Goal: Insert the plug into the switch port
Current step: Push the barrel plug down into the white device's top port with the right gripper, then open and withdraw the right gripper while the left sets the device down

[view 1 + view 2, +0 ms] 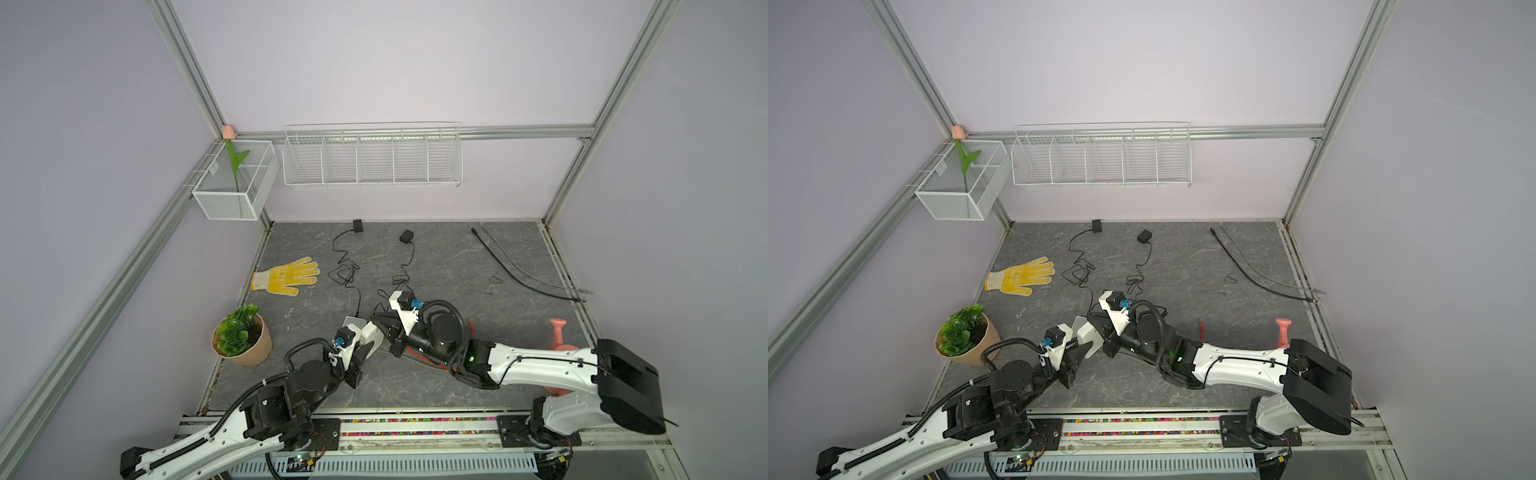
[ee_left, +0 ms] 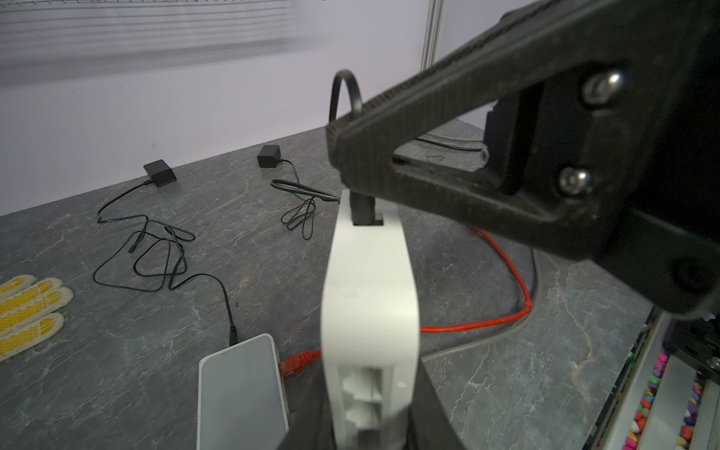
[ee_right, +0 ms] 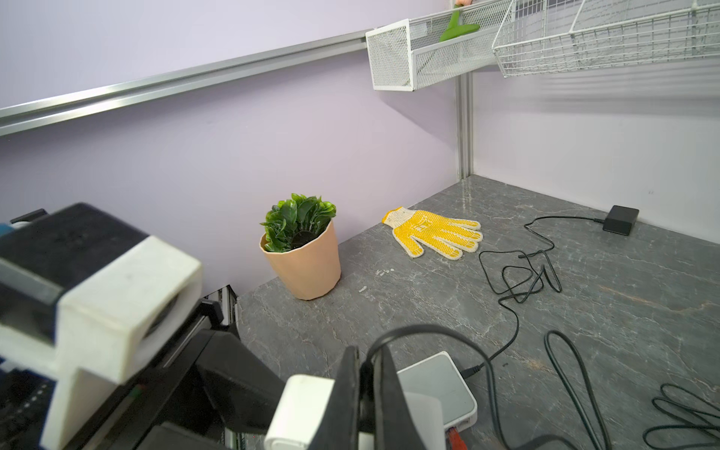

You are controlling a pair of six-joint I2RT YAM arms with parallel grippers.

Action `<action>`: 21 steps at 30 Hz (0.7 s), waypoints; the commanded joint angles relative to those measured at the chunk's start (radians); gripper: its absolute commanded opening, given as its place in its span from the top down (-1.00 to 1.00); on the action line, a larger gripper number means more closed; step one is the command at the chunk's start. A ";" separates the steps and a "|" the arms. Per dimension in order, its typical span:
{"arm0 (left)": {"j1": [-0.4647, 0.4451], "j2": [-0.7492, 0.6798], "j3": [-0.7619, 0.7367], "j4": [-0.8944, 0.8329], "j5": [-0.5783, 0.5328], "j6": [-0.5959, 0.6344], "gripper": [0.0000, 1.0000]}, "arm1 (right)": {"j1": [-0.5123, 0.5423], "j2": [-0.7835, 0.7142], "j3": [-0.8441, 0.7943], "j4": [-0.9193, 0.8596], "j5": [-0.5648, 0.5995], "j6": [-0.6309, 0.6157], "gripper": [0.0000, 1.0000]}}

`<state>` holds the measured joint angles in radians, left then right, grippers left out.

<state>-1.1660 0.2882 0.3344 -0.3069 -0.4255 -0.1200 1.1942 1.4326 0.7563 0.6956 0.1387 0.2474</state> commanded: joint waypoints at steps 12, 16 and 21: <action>0.036 0.050 0.100 0.232 -0.075 -0.013 1.00 | 0.050 0.001 0.078 -0.465 -0.026 -0.031 0.51; 0.097 0.150 0.130 0.178 -0.020 -0.049 1.00 | 0.043 -0.111 0.117 -0.620 0.010 -0.065 -0.25; 0.158 0.253 0.156 0.192 0.011 -0.070 1.00 | 0.038 -0.261 0.110 -0.773 0.053 -0.066 -0.52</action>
<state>-1.0306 0.5117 0.4500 -0.1890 -0.4355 -0.1577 1.2324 1.2396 0.8722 0.0921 0.1638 0.1959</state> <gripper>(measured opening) 0.219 0.757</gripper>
